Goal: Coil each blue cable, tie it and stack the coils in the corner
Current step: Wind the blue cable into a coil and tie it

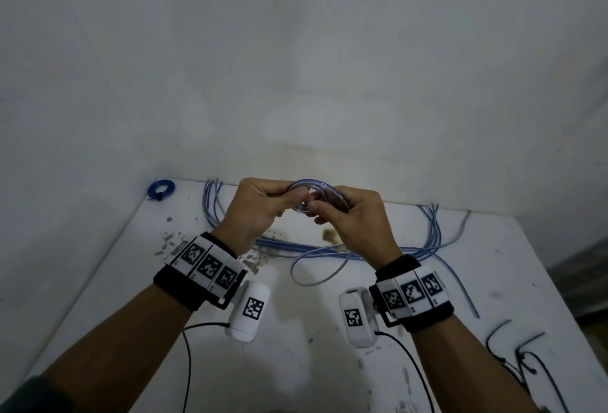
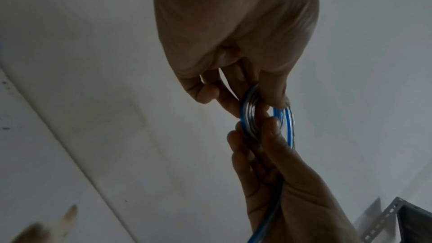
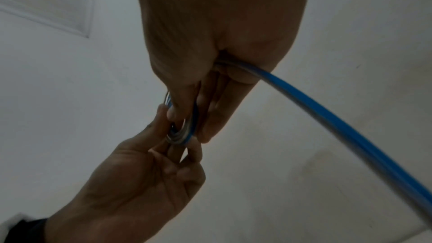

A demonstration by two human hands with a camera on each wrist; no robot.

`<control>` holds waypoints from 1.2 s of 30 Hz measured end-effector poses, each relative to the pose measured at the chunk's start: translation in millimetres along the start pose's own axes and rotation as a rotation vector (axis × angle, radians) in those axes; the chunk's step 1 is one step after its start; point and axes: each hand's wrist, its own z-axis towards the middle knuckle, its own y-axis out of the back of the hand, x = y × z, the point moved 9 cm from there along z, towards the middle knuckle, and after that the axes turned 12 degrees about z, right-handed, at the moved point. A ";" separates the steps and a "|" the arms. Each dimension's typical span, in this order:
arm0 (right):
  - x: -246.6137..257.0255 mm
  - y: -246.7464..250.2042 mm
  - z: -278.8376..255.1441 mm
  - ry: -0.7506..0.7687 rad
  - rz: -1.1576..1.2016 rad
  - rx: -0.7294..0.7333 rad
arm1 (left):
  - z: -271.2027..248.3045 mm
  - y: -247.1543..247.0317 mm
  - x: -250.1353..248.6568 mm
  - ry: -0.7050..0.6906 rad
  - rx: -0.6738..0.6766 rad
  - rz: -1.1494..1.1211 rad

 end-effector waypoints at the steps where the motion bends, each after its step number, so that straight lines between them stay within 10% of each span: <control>1: -1.6 2.1 1.7 -0.024 -0.035 0.019 | -0.1 -0.8 1.6 0.013 0.026 0.010; 14: 1.2 -4.8 16.6 -0.121 -0.515 0.328 | 6.6 -13.7 -24.1 -0.236 0.132 0.449; 29: 7.8 10.9 11.3 -0.062 -0.130 0.044 | 5.0 -4.8 -4.3 0.048 0.063 0.141; 36: 8.3 2.7 13.6 -0.060 -0.286 0.201 | 7.5 -7.9 -7.9 0.026 0.278 0.329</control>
